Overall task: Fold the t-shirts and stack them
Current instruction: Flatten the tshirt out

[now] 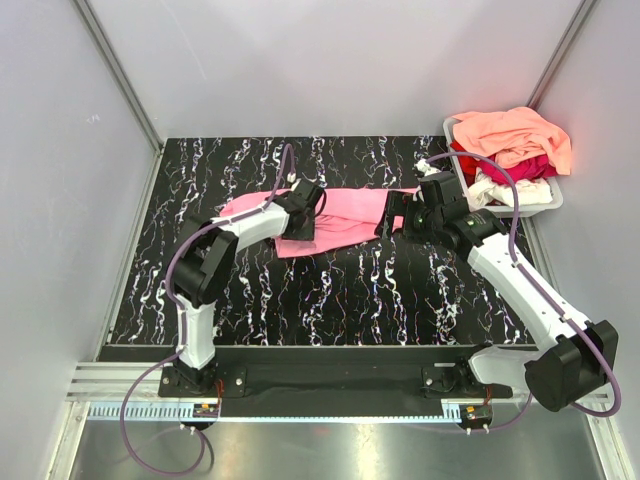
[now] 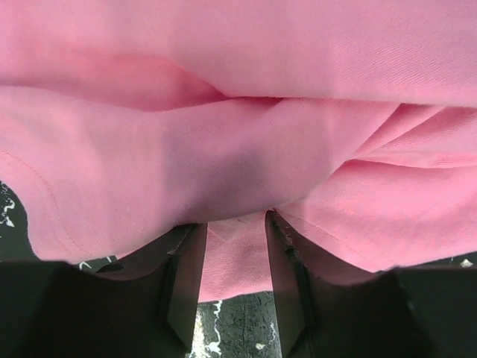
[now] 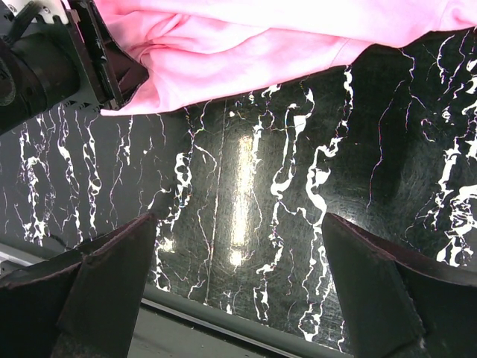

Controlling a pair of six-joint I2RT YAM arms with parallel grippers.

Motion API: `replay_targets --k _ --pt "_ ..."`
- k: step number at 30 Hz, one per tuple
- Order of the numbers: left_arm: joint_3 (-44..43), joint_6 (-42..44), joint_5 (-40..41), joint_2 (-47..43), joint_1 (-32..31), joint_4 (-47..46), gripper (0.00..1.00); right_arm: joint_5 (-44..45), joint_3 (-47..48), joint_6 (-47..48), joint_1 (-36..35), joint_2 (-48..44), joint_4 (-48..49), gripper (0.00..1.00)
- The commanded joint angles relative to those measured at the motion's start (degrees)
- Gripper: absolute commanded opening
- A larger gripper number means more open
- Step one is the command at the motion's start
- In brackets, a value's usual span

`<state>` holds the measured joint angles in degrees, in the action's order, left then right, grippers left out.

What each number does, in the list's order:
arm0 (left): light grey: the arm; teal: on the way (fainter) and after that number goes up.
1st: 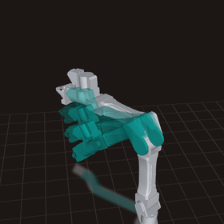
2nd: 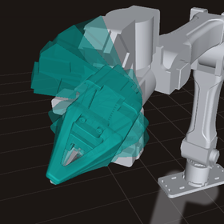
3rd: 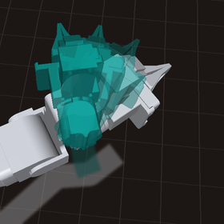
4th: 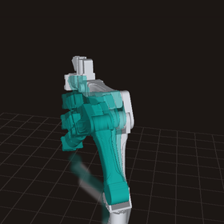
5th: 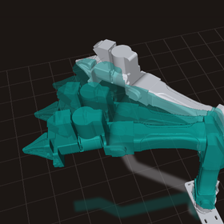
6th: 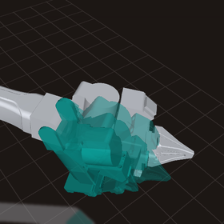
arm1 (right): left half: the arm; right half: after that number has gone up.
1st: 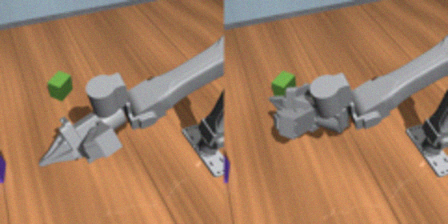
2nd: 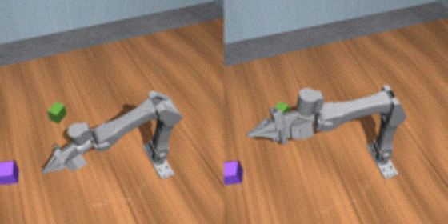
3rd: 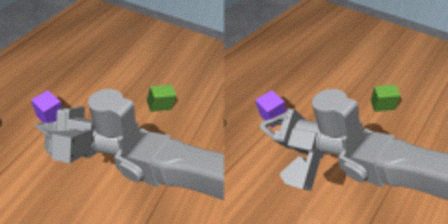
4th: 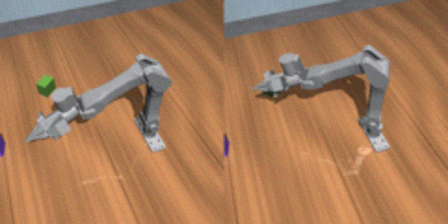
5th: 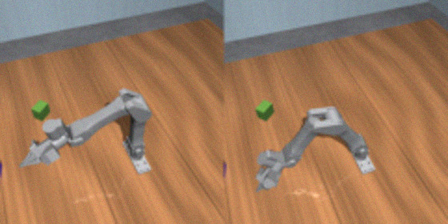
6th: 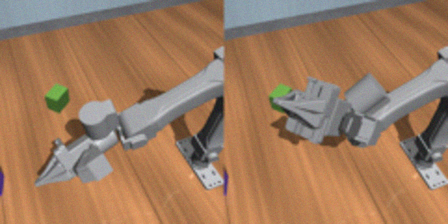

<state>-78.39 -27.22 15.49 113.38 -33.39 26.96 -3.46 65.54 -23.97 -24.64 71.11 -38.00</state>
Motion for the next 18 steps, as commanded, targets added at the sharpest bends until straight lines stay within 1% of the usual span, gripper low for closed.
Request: replay_targets --k 1,3,6,7,8,11,15,18 --pt "-1.24 0.50 2.09 0.26 -0.45 -1.29 0.42 1.79 -0.06 1.11 -0.05 -0.71 0.29 1.00" --pt "-0.98 0.42 2.88 0.17 -0.36 -1.38 0.40 1.88 -0.23 1.03 0.03 -0.71 0.47 1.00" --pt "-1.76 1.12 4.19 0.08 -0.45 -1.04 0.30 1.88 -0.41 0.94 0.03 -0.62 0.47 1.00" --pt "-2.29 1.82 4.72 0.17 -0.45 -0.25 0.20 1.97 -0.41 1.11 -0.05 -0.62 0.56 0.99" --pt "-3.51 2.26 5.34 0.26 -0.36 0.11 0.14 1.97 -0.50 1.11 0.03 -0.62 0.47 1.00" --pt "-5.62 4.01 6.05 0.61 -0.45 1.51 0.00 2.15 -0.50 1.20 0.03 -0.54 0.47 1.00" --pt "-7.39 5.51 5.96 0.17 -0.36 3.35 0.00 2.93 -0.41 1.64 0.03 -0.62 0.29 0.99" --pt "-8.53 6.04 7.36 -3.86 -0.01 7.04 0.00 4.77 0.11 2.08 0.03 -0.97 -0.15 1.00"
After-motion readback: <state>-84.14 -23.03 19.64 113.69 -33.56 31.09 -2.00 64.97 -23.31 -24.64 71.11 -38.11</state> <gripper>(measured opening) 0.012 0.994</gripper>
